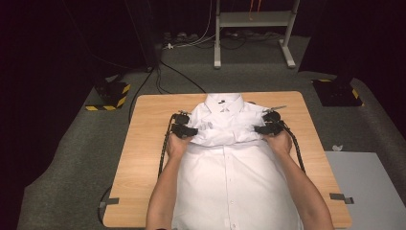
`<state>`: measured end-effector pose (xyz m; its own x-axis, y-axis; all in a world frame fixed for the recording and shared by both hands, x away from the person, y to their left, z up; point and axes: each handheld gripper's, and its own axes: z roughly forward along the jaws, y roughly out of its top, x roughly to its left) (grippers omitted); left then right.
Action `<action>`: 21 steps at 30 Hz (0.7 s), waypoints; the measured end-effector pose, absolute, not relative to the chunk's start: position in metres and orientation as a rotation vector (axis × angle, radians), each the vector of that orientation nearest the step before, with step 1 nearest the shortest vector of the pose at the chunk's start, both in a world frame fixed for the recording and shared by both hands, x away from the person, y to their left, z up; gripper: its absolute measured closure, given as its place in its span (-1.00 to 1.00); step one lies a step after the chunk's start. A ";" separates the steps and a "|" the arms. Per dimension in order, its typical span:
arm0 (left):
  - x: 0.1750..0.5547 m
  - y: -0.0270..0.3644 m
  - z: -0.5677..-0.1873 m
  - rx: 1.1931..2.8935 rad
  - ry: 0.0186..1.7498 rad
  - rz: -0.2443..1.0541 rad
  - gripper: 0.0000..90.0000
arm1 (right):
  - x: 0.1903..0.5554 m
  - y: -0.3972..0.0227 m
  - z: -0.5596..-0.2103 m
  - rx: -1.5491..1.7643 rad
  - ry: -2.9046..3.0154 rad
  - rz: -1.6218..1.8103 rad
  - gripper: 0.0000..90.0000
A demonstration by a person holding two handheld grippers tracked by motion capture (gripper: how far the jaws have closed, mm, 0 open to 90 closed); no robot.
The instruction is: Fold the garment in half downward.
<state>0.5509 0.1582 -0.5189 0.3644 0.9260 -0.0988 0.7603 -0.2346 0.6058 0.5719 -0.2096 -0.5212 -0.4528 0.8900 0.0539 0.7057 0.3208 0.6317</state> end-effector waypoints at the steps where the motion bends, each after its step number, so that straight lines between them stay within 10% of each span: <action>1: 0.551 0.158 -0.519 2.063 1.447 0.362 0.31 | 0.572 -0.210 -0.521 1.435 2.290 0.856 0.28; 8: 0.550 0.149 -0.515 2.147 1.377 0.406 0.81 | 0.570 -0.218 -0.518 1.394 2.302 0.862 0.84; 21: 0.537 0.162 -0.493 2.083 1.322 0.380 0.88 | 0.557 -0.221 -0.495 1.280 2.294 0.963 0.92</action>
<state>0.5368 0.1619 -0.4929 0.4538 0.8866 -0.0895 0.7034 -0.2946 0.6469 0.5573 -0.2213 -0.4955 -0.5349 0.8444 0.0292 0.6123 0.3635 0.7021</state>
